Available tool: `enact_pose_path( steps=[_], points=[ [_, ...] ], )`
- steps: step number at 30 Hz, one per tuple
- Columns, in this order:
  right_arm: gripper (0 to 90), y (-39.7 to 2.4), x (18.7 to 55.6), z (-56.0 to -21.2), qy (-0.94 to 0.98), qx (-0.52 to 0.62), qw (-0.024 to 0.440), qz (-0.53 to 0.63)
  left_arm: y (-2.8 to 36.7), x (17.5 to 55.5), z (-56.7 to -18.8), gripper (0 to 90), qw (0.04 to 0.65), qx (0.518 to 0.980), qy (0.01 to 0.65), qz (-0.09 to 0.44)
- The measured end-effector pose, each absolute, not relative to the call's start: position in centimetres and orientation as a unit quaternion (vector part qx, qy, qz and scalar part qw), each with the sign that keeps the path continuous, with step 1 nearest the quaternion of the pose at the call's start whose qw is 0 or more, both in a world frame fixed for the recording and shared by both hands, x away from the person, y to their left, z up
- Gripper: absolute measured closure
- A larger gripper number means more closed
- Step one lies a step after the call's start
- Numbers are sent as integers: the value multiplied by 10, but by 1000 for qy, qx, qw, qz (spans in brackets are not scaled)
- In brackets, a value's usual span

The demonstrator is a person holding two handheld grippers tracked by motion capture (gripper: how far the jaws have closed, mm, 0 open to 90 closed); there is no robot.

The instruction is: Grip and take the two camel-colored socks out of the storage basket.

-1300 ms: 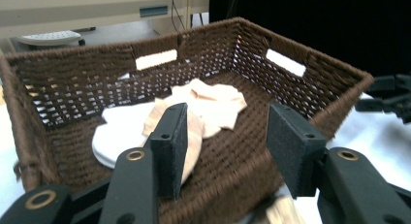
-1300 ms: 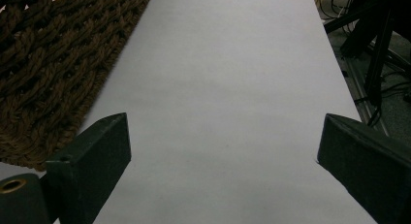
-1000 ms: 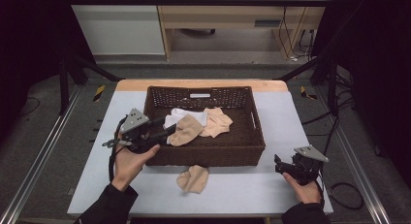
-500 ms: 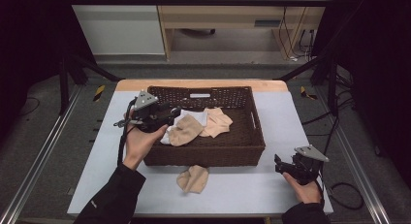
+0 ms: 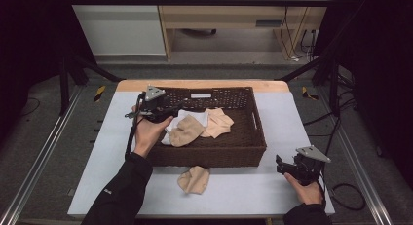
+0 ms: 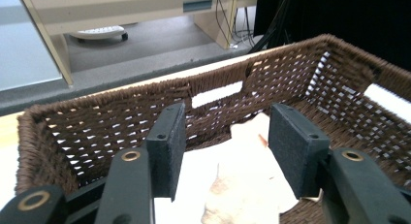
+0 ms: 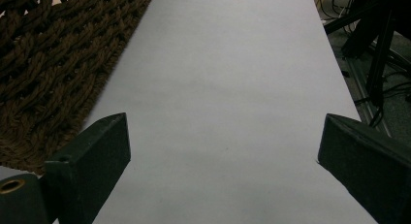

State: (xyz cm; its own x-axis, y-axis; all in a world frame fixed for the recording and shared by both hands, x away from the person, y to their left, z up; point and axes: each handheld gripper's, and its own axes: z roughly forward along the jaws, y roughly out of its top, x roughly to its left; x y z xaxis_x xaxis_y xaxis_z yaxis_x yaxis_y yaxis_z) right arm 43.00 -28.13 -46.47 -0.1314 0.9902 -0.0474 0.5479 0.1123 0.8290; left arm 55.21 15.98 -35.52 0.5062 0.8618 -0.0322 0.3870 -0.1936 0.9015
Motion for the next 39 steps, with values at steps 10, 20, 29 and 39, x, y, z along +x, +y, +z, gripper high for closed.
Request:
enact_pose_path(
  steps=[10, 20, 29, 39],
  points=[
    [50, -281, 430, -465, 672, 571, 326, 341, 148, 568, -380, 462, 435, 756, 417, 255],
    [50, -281, 430, -465, 671, 572, 325, 341, 150, 580, -404, 458, 404, 769, 436, 235],
    [50, -280, 430, -465, 672, 572, 323, 341, 148, 583, -418, 445, 372, 787, 442, 216],
    [50, -280, 431, -466, 674, 573, 322, 338, 143, 584, -427, 398, 341, 807, 439, 198]
  ],
)
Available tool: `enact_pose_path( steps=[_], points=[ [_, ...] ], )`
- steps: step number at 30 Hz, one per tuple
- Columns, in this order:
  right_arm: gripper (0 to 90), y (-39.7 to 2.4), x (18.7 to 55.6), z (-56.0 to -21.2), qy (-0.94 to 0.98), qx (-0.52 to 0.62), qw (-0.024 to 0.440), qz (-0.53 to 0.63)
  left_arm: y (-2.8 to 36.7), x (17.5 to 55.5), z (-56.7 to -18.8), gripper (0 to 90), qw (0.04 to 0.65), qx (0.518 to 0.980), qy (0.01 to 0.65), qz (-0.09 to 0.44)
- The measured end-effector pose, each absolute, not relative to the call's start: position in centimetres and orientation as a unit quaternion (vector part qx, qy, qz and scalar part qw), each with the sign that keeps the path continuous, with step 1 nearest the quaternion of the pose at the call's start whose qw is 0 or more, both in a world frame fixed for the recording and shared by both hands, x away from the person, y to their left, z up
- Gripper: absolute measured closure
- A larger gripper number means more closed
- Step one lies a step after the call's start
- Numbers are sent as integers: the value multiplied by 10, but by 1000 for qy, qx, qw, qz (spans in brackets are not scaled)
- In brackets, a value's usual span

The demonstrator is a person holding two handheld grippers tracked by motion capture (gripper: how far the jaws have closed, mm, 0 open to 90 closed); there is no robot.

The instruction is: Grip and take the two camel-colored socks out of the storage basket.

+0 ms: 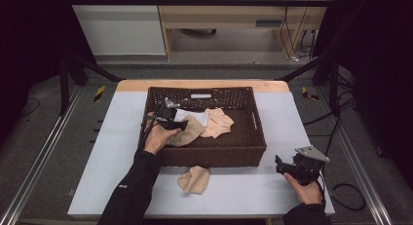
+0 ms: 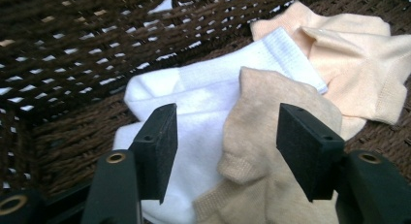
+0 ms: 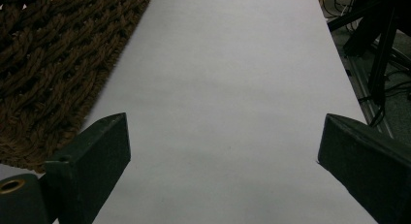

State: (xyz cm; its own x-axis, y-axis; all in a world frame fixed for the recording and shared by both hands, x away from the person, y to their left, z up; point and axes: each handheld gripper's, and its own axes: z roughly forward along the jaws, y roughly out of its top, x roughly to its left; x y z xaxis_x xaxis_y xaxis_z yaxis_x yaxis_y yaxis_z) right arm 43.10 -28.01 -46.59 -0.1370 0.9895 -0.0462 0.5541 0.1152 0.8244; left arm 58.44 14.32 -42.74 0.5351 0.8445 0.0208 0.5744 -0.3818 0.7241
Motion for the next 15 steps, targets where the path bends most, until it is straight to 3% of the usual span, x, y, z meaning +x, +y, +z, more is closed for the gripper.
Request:
enact_pose_path(
  steps=[8, 15],
  points=[
    [50, -280, 431, -466, 674, 573, 321, 338, 140, 585, -431, 379, 334, 824, 421, 179],
    [50, -280, 431, -466, 675, 573, 321, 337, 137, 582, -429, 609, 322, 832, 422, 162]
  ],
)
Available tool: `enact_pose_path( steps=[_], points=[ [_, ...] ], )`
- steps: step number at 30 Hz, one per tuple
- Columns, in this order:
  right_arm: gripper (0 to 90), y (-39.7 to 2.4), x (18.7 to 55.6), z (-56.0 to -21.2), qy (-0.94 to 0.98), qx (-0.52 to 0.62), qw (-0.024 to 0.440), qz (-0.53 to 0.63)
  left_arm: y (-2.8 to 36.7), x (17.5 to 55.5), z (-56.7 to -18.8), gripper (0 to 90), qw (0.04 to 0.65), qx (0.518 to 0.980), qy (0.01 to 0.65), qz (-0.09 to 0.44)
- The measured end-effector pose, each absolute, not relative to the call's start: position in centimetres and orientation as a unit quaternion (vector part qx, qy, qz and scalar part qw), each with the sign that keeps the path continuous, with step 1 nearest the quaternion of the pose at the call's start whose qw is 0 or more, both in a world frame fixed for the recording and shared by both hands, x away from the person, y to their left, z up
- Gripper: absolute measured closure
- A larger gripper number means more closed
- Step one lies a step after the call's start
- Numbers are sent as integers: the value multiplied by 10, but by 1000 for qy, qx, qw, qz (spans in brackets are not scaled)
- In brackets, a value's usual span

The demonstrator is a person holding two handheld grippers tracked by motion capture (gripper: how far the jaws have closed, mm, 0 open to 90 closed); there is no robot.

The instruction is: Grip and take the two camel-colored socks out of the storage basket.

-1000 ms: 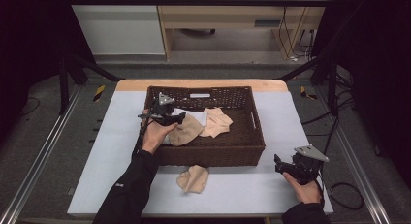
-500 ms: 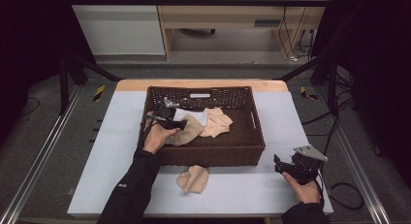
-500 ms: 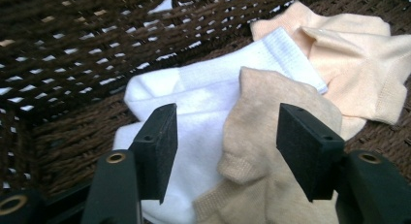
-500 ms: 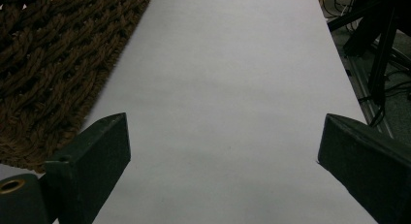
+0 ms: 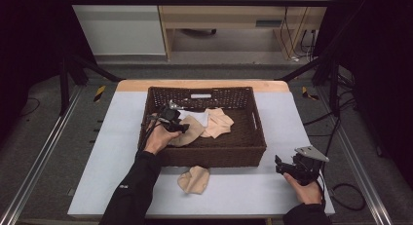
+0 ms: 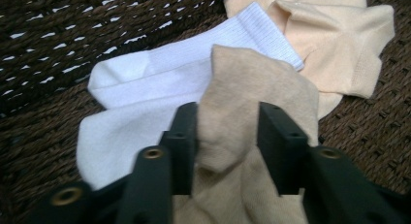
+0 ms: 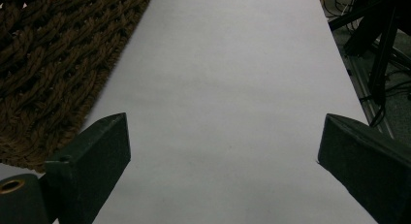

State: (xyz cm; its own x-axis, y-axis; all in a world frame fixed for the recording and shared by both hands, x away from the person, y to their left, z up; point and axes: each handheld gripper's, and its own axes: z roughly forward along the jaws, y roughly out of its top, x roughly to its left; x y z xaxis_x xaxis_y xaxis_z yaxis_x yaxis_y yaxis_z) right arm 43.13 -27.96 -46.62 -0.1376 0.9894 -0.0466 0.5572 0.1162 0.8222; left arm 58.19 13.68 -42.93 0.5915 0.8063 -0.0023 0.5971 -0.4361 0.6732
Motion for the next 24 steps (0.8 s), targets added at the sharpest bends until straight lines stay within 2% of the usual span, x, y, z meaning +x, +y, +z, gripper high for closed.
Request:
enact_pose_path(
  steps=[3, 10, 15, 24],
  points=[
    [50, -280, 431, -466, 676, 572, 322, 336, 136, 580, -427, 709, 322, 831, 427, 157],
    [50, -280, 431, -466, 675, 573, 321, 337, 135, 578, -424, 829, 324, 832, 425, 150],
    [50, -280, 431, -466, 674, 574, 320, 337, 135, 576, -422, 858, 325, 834, 419, 150],
    [50, -281, 431, -466, 673, 574, 321, 337, 140, 572, -411, 870, 377, 815, 411, 159]
  ],
)
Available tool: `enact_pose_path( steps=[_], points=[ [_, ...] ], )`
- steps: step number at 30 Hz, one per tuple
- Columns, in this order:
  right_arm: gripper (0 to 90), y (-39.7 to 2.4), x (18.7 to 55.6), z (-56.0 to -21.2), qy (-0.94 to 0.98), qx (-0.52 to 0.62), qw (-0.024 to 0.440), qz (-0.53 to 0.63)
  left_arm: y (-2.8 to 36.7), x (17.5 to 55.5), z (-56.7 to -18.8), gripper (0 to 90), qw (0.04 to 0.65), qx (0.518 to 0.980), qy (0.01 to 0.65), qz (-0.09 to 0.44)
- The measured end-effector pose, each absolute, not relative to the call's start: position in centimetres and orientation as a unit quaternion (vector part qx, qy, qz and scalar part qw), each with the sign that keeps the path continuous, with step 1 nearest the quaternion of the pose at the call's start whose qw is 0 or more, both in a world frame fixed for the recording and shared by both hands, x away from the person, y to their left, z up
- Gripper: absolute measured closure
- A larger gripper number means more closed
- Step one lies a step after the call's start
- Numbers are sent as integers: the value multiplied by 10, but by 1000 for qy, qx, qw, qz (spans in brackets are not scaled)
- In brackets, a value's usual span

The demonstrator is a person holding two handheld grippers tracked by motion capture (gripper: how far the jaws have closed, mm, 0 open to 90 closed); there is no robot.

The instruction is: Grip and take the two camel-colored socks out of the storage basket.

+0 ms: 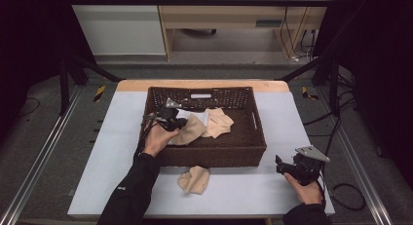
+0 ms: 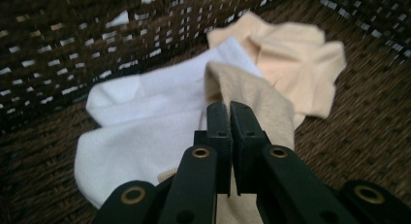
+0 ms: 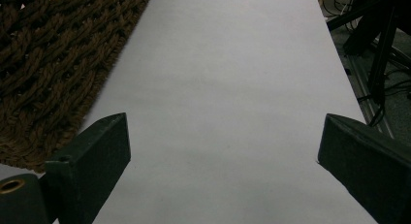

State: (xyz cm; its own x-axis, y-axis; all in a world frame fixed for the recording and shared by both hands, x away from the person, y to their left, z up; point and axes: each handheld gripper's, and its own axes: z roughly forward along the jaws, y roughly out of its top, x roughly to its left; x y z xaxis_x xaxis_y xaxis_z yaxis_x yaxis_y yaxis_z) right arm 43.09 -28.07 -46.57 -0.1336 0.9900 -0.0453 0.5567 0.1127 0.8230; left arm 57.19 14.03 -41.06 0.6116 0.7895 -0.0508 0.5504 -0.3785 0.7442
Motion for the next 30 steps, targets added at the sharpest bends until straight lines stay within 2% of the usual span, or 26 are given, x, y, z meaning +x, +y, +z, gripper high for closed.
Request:
enact_pose_path(
  steps=[14, 30],
  points=[
    [50, -281, 431, -466, 672, 574, 324, 336, 149, 550, -373, 871, 480, 762, 377, 217],
    [50, -282, 431, -466, 672, 575, 324, 336, 159, 521, -326, 872, 551, 716, 362, 231]
  ],
)
